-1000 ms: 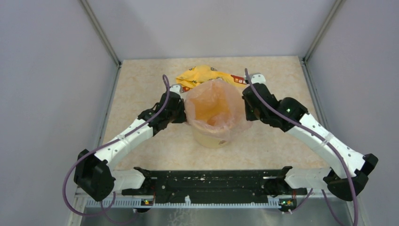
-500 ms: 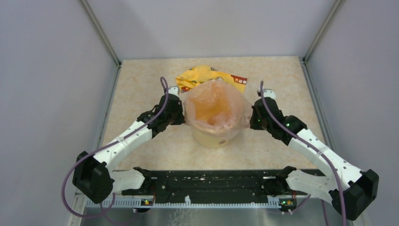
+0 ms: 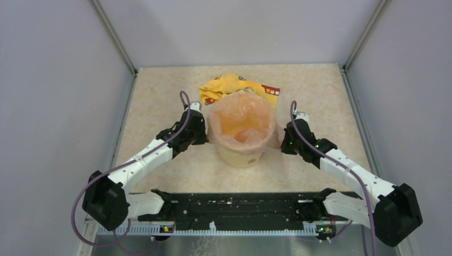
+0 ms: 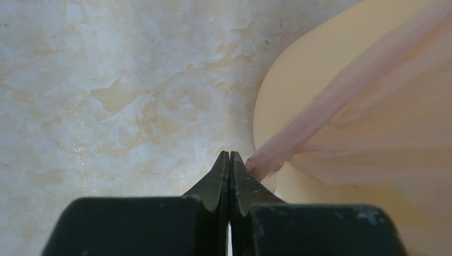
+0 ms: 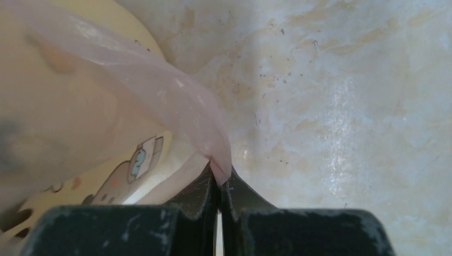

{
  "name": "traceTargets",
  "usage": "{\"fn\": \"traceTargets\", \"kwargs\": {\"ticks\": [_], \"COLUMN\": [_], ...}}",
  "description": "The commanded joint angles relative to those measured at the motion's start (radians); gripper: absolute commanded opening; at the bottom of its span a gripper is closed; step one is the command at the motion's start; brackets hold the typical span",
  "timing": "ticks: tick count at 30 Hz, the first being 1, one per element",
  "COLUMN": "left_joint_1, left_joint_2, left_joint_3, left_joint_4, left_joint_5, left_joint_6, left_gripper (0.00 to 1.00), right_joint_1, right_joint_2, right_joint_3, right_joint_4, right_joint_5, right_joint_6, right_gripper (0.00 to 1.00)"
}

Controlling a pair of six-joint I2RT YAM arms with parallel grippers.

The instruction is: Put the trash bags into the trash bin

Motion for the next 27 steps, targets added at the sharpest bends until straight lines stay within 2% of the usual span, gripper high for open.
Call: {"fn": "traceTargets", "kwargs": {"ticks": [1, 18, 27], "left_joint_1": [0.015, 0.056, 0.07], "left_joint_2": [0.034, 0.142, 0.039], "left_joint_3": [-0.05, -0.16, -0.135], "left_joint_4": [0.046, 0.135, 0.071], "left_joint_5": [-0.005, 0.031, 0.059], "left_joint_6": [-0.024, -0.09, -0.087], "left_gripper": [0.0, 0.0, 0.0], "right_joint_1": [-0.039, -0.158, -0.159], "right_joint_2": [0.026, 0.123, 0.06], "right_joint_3": [-0.053, -0.177, -0.096], "right_joint_4": [0.099, 0.244, 0.19], "right_joint_5": [-0.02, -0.035, -0.096], "right_joint_6": [0.012, 0.001, -0.065], "right_gripper": [0.0, 0.0, 0.0]}}
